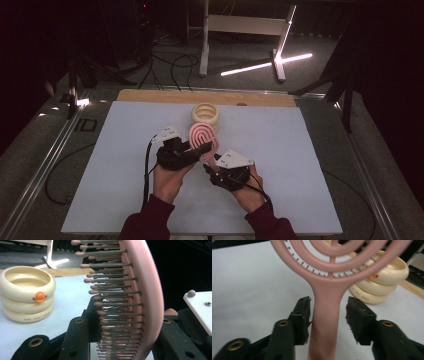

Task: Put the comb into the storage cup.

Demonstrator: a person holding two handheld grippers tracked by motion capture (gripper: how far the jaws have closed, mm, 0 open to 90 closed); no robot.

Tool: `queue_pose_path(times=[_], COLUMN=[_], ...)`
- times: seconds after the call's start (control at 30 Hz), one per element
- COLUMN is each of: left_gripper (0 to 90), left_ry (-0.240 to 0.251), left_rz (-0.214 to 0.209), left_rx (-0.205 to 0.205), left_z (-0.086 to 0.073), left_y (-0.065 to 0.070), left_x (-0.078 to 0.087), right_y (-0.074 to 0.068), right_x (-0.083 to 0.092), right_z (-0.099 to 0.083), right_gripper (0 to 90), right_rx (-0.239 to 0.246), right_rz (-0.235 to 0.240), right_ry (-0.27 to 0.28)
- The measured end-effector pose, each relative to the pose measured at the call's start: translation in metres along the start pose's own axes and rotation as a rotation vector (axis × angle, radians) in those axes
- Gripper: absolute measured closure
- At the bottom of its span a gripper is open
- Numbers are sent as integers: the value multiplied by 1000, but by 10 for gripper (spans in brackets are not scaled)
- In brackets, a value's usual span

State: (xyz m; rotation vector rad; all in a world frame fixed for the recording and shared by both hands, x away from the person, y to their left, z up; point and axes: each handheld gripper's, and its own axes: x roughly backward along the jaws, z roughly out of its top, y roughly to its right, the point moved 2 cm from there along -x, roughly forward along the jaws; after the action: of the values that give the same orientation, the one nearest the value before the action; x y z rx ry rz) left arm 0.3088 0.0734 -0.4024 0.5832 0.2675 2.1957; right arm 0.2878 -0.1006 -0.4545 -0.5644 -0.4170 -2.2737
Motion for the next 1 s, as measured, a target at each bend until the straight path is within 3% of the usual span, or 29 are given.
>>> queue_pose_path(times=[0.27,0.53,0.6,0.77,1.0], left_gripper=[637,637,637,637,637], left_ry=[23,34,35,38,41], left_rz=[17,28,30,35,45], left_rx=[3,-7,-7,-7,-20], left_z=[4,9,10,11,14], left_y=[-3,-4,-4,-5,-6], left_x=[6,11,12,13,14], right_y=[3,6,12,22,33], right_x=[4,13,20,29,45], right_z=[-2,-11,-17,-25,-39], right_gripper=[320,196,158,144,141], right_rx=[-12,-20,-43,-81,-87], right_rz=[-9,18,21,9,-27], right_ry=[-2,14,26,50,64])
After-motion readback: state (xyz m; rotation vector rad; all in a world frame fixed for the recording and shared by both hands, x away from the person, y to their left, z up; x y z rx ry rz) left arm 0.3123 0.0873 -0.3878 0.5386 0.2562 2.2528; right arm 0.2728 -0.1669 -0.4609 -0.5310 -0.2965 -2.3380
